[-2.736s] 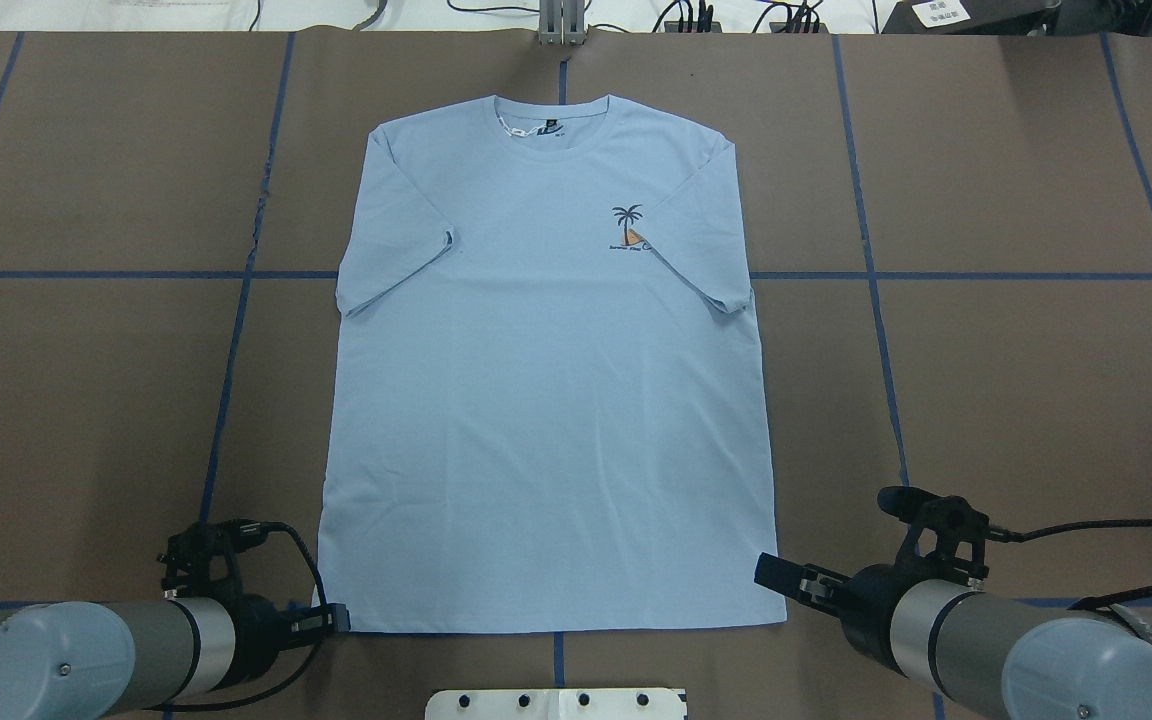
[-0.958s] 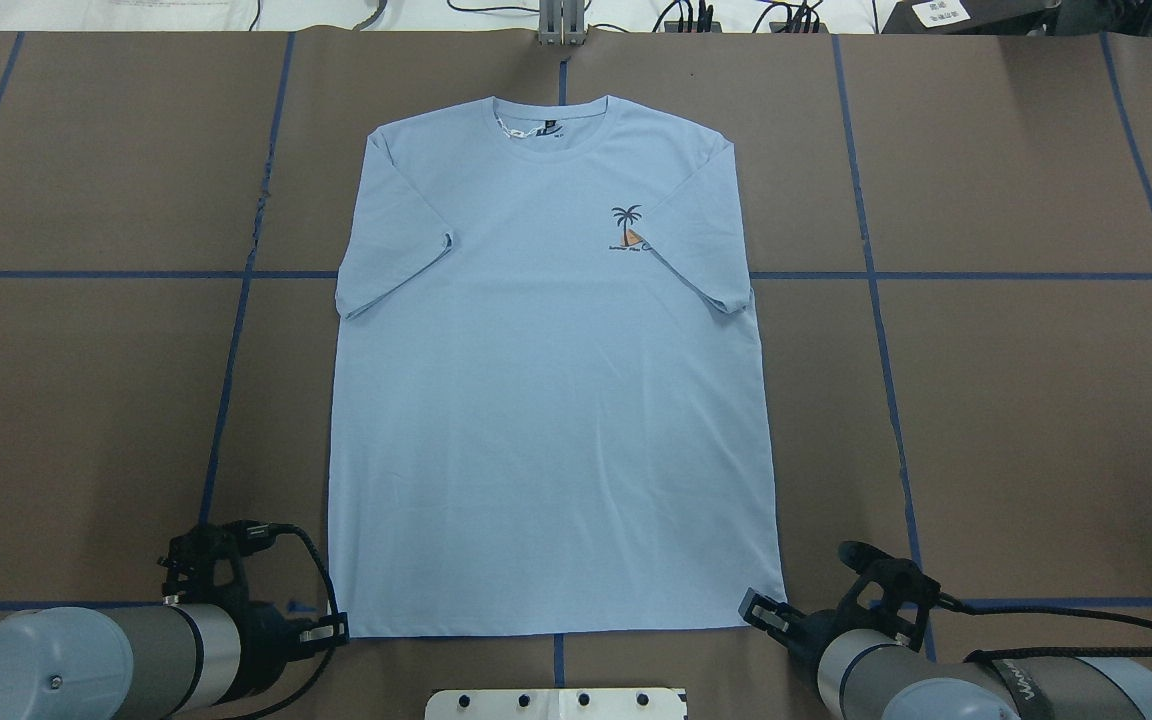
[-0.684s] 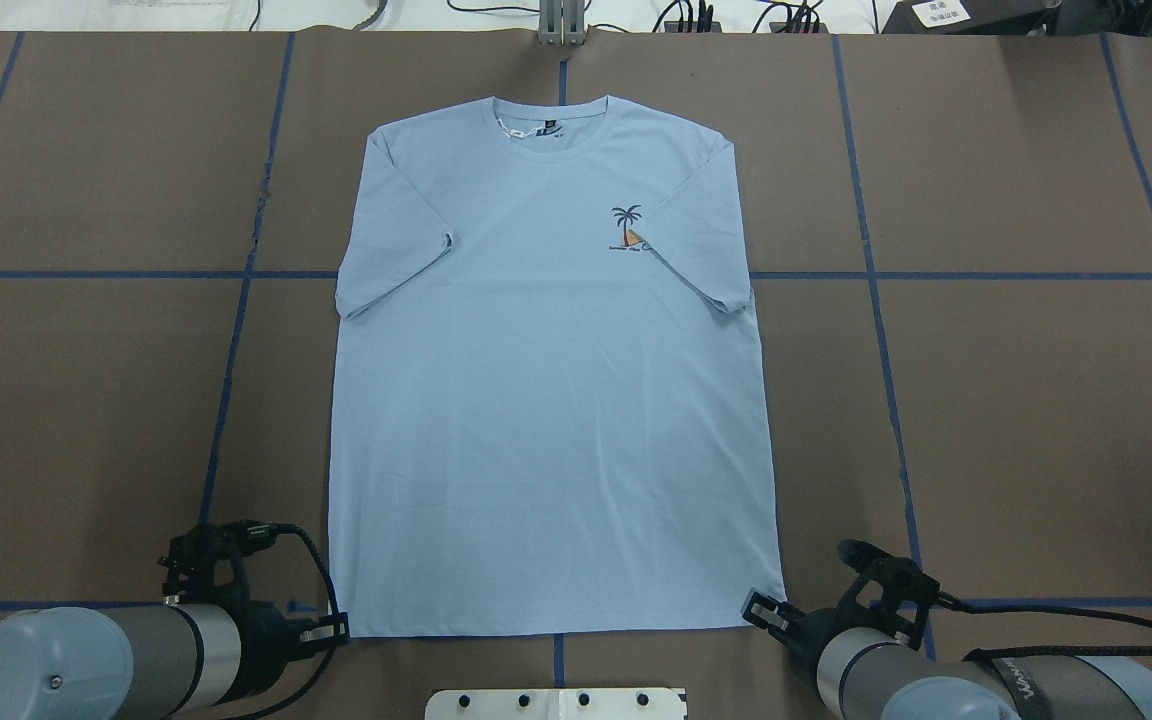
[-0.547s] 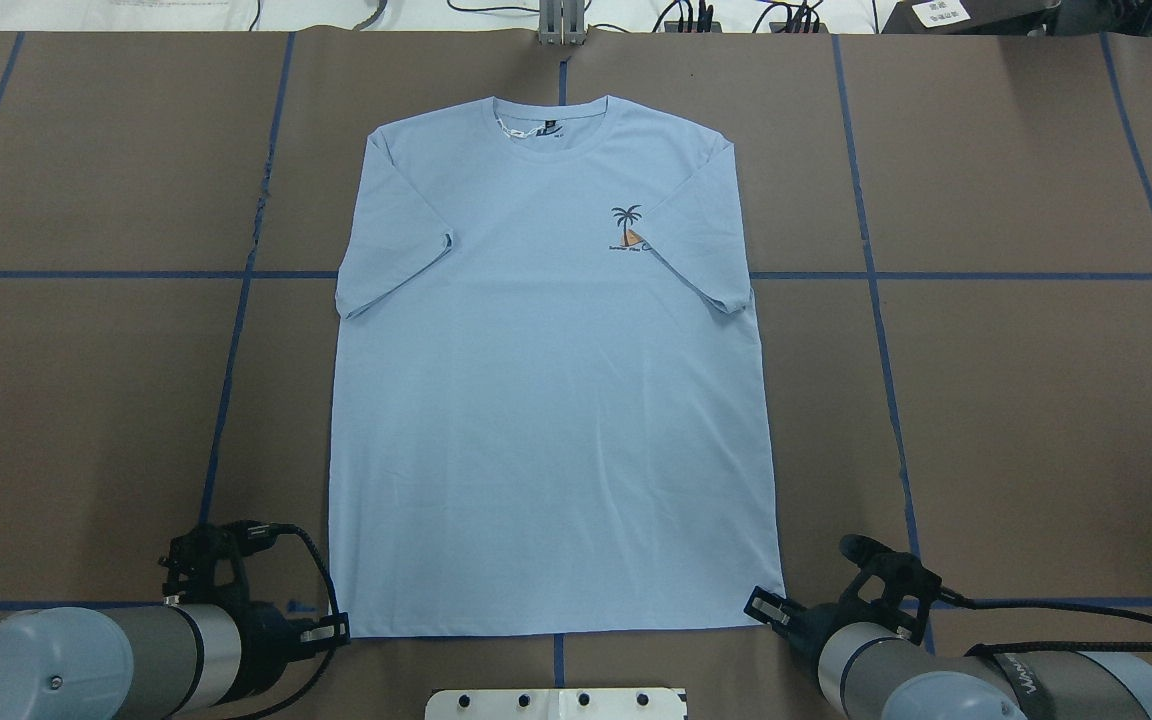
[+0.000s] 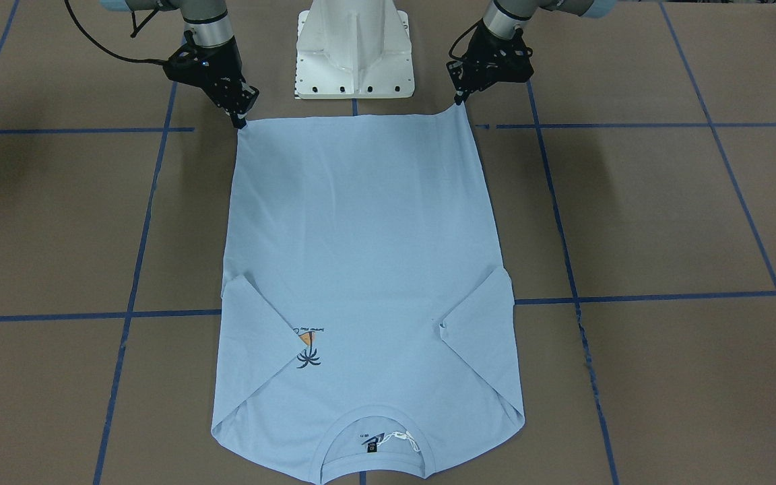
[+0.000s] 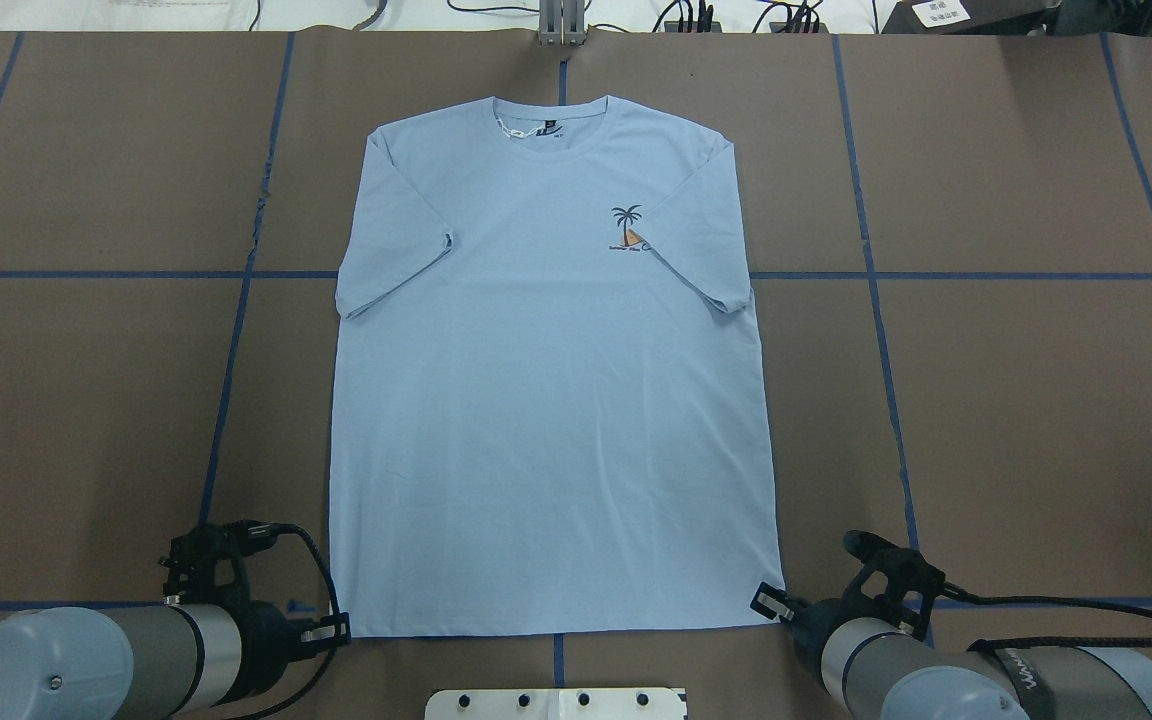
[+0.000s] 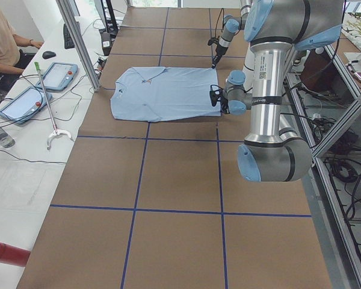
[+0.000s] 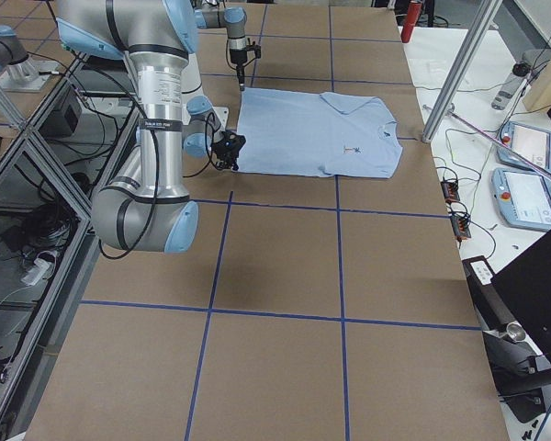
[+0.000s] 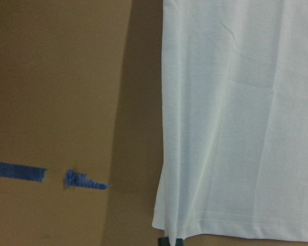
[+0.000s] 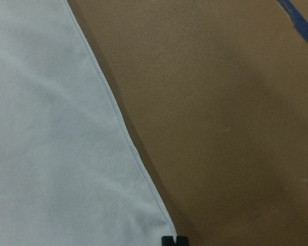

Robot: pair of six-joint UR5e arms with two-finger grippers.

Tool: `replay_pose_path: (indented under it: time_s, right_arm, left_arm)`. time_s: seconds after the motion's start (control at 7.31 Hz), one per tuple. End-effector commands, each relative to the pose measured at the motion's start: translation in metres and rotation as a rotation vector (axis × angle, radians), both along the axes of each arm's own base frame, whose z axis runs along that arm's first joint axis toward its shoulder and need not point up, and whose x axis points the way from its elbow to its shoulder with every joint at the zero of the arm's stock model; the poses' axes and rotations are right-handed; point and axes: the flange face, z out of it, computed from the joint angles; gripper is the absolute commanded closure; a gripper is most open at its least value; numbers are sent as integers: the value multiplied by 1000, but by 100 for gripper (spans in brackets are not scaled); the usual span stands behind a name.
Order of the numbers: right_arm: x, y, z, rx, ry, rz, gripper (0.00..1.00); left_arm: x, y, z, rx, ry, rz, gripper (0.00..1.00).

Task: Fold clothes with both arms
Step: 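Grasp the hem corners with both grippers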

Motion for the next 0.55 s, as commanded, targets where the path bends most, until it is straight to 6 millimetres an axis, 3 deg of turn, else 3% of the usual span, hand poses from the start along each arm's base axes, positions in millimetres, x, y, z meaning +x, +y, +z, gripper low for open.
replay_pose_path:
  time_s: [0.0, 0.27, 0.41]
  right_arm:
    - [9, -6, -11, -1, 3, 6, 100]
    - [65, -16, -68, -42, 4, -14, 100]
    - [94, -23, -92, -62, -5, -34, 100]
  left_arm:
    - [-4, 1, -6, -1, 13, 3, 100]
    - [-42, 7, -55, -24, 106, 60, 100]
    - [-71, 14, -93, -52, 108, 112, 100]
